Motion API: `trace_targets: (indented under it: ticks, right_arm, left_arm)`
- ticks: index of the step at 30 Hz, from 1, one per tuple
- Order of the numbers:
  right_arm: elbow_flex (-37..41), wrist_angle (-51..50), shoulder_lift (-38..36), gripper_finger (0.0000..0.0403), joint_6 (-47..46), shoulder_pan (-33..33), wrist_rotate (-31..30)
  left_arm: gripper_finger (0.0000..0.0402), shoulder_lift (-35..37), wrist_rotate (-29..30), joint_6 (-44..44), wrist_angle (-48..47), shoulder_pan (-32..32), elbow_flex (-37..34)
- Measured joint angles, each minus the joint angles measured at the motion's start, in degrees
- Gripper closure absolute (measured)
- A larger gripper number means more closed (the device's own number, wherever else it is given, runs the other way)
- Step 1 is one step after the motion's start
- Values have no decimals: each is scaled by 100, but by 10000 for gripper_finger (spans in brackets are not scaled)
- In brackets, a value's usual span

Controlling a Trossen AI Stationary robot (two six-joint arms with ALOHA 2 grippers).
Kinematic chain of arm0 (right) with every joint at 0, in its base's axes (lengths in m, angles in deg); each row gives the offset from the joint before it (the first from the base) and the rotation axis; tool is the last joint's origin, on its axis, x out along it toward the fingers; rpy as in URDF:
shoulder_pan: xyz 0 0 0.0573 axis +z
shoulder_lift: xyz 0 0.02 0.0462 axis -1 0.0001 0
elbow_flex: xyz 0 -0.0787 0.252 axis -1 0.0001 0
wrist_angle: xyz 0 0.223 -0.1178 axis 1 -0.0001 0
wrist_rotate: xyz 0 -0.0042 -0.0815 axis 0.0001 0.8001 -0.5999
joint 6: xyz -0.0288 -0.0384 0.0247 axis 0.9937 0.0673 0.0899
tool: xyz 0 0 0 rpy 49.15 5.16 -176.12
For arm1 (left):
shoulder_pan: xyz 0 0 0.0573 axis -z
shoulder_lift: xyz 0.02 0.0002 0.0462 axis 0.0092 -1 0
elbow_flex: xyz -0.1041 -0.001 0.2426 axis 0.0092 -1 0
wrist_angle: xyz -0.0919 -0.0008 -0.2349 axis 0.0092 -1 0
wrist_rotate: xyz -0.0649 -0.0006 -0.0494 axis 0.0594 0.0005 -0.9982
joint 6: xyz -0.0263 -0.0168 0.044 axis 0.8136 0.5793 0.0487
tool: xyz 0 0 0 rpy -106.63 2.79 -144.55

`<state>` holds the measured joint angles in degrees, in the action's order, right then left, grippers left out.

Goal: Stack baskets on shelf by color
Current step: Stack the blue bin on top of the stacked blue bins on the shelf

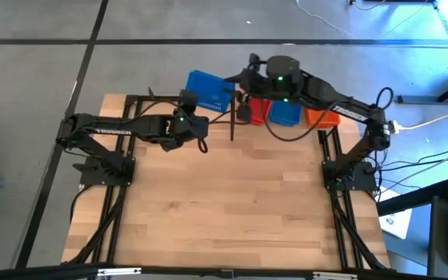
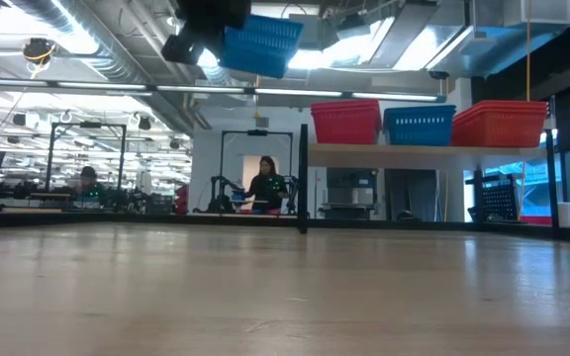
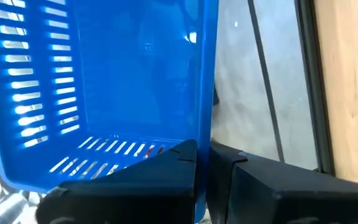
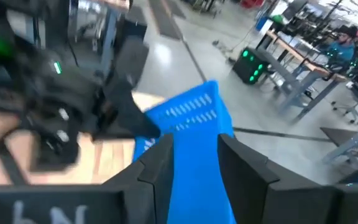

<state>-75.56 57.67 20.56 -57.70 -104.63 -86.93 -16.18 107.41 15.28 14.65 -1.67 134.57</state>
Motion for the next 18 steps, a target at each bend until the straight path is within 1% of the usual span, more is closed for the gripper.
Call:
trace_targets:
  ticks: [2,5,9,18]
  right_arm:
    - [0,-81,88,277,216,-2,-4]
    - [0,-137,201,277,263,-2,-27]
    - [0,-180,309,277,267,4,-522]
    - [0,-423,357,277,254,-60,-582]
  left_arm:
    - [401,0,-3,-49,8,19,0]
    - [401,0,-4,-262,4,23,0]
    - [401,0,-40,-293,2,66,0]
    - [401,0,-73,-304,2,152,0]
